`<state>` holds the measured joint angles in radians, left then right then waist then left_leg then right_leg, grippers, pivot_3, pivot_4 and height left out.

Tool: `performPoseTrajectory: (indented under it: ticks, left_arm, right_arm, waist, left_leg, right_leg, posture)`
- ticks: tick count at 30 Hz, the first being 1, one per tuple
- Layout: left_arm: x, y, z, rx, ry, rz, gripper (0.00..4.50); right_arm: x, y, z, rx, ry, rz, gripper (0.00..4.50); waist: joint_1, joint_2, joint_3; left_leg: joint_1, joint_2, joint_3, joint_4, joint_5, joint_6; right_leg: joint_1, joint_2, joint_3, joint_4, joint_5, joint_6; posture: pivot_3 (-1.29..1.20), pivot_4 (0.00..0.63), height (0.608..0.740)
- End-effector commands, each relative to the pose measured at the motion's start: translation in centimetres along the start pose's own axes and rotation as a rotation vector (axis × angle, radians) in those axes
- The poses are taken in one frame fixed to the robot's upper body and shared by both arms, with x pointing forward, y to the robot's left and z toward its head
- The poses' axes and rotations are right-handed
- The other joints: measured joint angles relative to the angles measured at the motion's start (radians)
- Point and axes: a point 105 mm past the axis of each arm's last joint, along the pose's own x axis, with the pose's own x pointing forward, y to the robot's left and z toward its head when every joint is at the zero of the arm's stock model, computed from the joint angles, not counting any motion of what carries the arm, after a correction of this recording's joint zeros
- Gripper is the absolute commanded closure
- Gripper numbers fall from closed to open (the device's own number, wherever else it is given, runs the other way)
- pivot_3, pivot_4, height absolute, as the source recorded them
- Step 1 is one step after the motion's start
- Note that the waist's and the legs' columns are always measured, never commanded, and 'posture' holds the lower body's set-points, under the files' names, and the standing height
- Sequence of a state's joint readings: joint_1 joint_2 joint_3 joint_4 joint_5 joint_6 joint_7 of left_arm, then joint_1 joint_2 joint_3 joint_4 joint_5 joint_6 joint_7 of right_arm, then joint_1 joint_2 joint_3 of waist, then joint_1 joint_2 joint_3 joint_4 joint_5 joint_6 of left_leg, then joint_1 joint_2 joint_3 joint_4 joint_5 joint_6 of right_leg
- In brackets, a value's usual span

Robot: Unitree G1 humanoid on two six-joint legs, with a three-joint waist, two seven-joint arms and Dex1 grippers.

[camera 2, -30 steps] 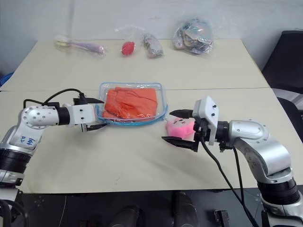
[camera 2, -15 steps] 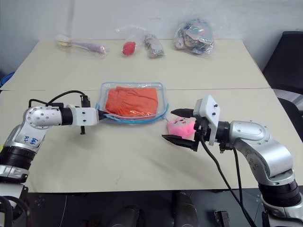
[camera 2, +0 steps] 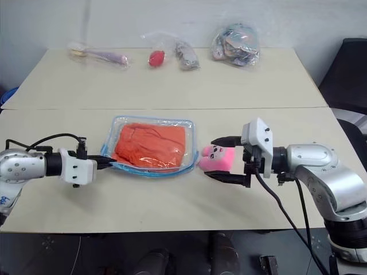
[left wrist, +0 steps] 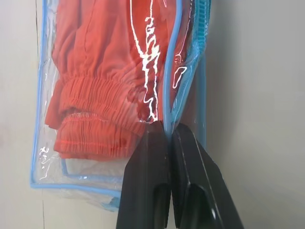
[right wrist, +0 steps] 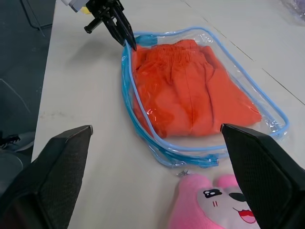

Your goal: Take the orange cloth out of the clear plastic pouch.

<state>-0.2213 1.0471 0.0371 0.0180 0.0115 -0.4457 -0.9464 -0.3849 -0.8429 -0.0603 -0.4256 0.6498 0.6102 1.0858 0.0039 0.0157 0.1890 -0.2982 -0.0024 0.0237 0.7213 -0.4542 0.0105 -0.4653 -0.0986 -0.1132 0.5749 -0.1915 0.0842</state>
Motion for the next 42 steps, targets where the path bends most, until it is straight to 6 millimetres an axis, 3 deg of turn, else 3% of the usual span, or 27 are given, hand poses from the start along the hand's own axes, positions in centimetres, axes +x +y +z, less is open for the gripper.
performPoseTrajectory:
  ticks: [1,7,10,14,18,23,26,32,38,42]
  left_arm:
    - [-0.6,1.1,1.3,0.031,-0.012,0.067,4.48]
    - [0.0,1.3,0.6,0.020,0.005,0.087,4.48]
    - [0.0,1.3,0.7,0.016,0.000,0.091,3.78]
    - [-0.1,0.9,0.8,-0.015,-0.004,0.095,2.51]
    - [-1.3,0.3,1.7,-0.232,-0.045,0.112,1.24]
    - [-4.2,0.7,5.0,-0.692,-0.217,0.097,1.24]
    - [-5.7,1.6,8.1,-0.859,-0.369,0.037,1.24]
    - [-5.8,3.4,12.3,-0.870,-0.516,-0.051,1.24]
    - [-4.9,3.9,12.8,-0.842,-0.505,-0.046,1.24]
    - [-4.6,4.3,12.5,-0.838,-0.500,-0.029,1.21]
  right_arm:
    - [-0.8,0.1,1.0,-0.048,-0.018,-0.005,0.00]
    - [-0.8,-0.2,0.9,-0.058,-0.016,-0.009,0.00]
    - [-0.9,-0.2,1.0,-0.060,-0.018,-0.012,0.00]
    - [-1.1,-0.3,0.5,-0.057,-0.006,-0.035,0.00]
    - [-1.3,-2.5,-0.4,0.000,-0.012,-0.196,0.00]
    - [-1.7,-3.8,-2.1,0.139,0.003,-0.329,0.00]
    - [-1.4,-3.8,-3.5,0.264,0.019,-0.364,0.00]
    - [-0.7,-4.1,-6.2,0.409,0.096,-0.453,0.00]
    - [0.1,-3.9,-7.2,0.439,0.108,-0.456,0.00]
    - [0.9,-3.8,-7.2,0.443,0.087,-0.439,0.97]
  waist:
    - [0.000,0.000,0.000]
    - [-0.002,0.000,0.000]
    - [-0.003,0.000,0.000]
    - [-0.003,0.000,0.000]
    - [-0.005,0.000,0.000]
    - [-0.005,0.000,0.000]
    - [-0.001,0.000,0.000]
    - [-0.003,0.000,0.000]
    - [-0.009,0.000,0.000]
    - [-0.009,0.000,0.000]
  left_leg:
    - [0.000,0.000,0.000,0.000,0.000,0.000]
    - [0.000,0.000,0.000,0.000,0.000,0.000]
    - [0.000,0.000,0.000,0.000,0.000,0.000]
    - [0.000,0.000,0.000,0.000,0.000,0.000]
    - [0.000,0.000,0.001,-0.001,0.000,0.000]
    - [0.000,0.002,0.000,-0.001,0.000,0.000]
    - [0.001,0.003,0.000,0.000,0.000,0.000]
    - [0.001,-0.001,-0.005,0.000,0.000,-0.001]
    - [0.001,-0.001,0.002,-0.002,0.000,-0.002]
    - [0.001,-0.001,0.004,-0.003,0.000,-0.003]
  right_leg:
    - [0.000,0.000,0.000,0.000,0.000,0.000]
    - [0.000,0.001,0.000,0.000,0.000,0.000]
    - [0.000,0.001,0.000,0.000,0.000,0.000]
    - [0.000,0.001,0.000,0.000,0.000,0.000]
    - [0.000,0.001,0.001,0.000,0.000,0.000]
    - [0.000,0.000,0.001,0.000,0.000,0.000]
    - [0.000,-0.001,0.002,0.000,0.000,0.000]
    - [0.001,0.000,0.002,0.001,0.000,0.000]
    - [0.001,0.003,0.005,0.001,0.000,-0.001]
    - [0.001,0.004,0.006,0.001,-0.001,-0.001]
  posture:
    - [0.00,0.150,0.740]
    - [0.00,0.150,0.740]
    - [0.00,0.150,0.740]
    - [0.00,0.150,0.740]
    - [0.00,0.150,0.740]
    - [0.00,0.150,0.740]
    - [0.00,0.150,0.740]
    - [0.00,0.150,0.740]
    - [0.00,0.150,0.740]
    - [0.00,0.150,0.740]
